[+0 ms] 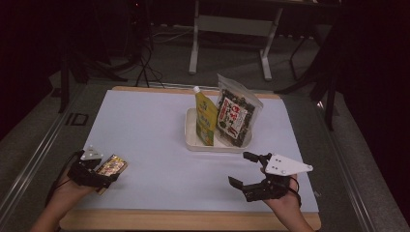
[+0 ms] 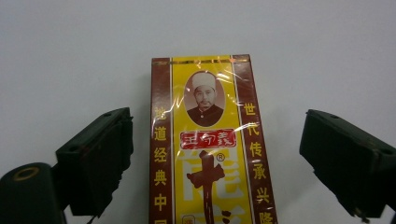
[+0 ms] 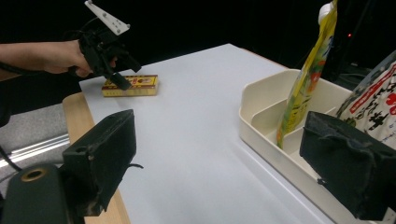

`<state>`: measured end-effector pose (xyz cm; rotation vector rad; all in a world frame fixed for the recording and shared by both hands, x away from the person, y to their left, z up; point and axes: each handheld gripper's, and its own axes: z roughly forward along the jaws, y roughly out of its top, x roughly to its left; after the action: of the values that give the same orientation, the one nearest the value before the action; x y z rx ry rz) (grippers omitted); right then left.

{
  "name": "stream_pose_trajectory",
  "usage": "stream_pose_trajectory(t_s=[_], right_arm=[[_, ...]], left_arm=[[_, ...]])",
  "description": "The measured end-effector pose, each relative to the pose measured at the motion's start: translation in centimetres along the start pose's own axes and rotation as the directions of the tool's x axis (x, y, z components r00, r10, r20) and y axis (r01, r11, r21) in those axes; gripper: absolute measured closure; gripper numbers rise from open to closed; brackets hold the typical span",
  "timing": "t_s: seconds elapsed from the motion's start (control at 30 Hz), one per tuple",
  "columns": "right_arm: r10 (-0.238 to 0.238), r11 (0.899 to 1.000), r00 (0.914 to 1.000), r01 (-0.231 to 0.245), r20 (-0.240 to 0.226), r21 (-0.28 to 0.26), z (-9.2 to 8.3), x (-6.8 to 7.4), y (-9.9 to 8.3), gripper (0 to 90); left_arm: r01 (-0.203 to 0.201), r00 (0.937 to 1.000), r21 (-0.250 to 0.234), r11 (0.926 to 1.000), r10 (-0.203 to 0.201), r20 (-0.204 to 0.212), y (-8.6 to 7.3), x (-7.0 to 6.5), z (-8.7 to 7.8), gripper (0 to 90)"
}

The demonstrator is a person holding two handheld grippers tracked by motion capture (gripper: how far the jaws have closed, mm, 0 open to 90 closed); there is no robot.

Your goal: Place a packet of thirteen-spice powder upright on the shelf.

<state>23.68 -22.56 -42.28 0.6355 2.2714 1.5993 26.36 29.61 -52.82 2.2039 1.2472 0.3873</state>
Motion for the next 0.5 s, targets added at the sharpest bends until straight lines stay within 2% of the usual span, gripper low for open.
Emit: stream_pose_trajectory(t_s=[0.13,0.2,0.23,0.4,0.5], right_arm=[[0.016,1.000,0.9998,-0.016,-0.011,-0.009,-0.1,-0.1,0.0,10.5],[0.012,1.000,0.9999,-0.013,-0.007,-0.009,-0.2,-0.1,0.0,10.4],[0.008,1.000,0.9999,-0.008,-0.008,-0.010,-0.2,-0.2,0.0,10.2],[0.021,1.000,0.9998,-0.021,-0.001,-0.009,-0.3,-0.4,-0.1,10.2],[0.035,0.999,0.9994,-0.035,-0.003,-0.003,-0.4,-0.6,-0.1,10.3]], left_arm=[[-0.004,1.0000,0.065,0.9979,0.004,0.005,0.1,0.3,0.7,13.0],[-0.006,1.0000,0.076,0.9971,0.006,0.000,0.2,0.3,0.8,13.6],[-0.002,1.0000,0.096,0.9954,0.002,0.003,0.2,0.2,1.0,14.2],[-0.006,1.0000,0.139,0.9902,0.006,0.002,0.4,0.2,1.5,17.8],[-0.005,0.9999,0.166,0.9860,0.007,-0.014,0.5,0.2,1.8,19.2]])
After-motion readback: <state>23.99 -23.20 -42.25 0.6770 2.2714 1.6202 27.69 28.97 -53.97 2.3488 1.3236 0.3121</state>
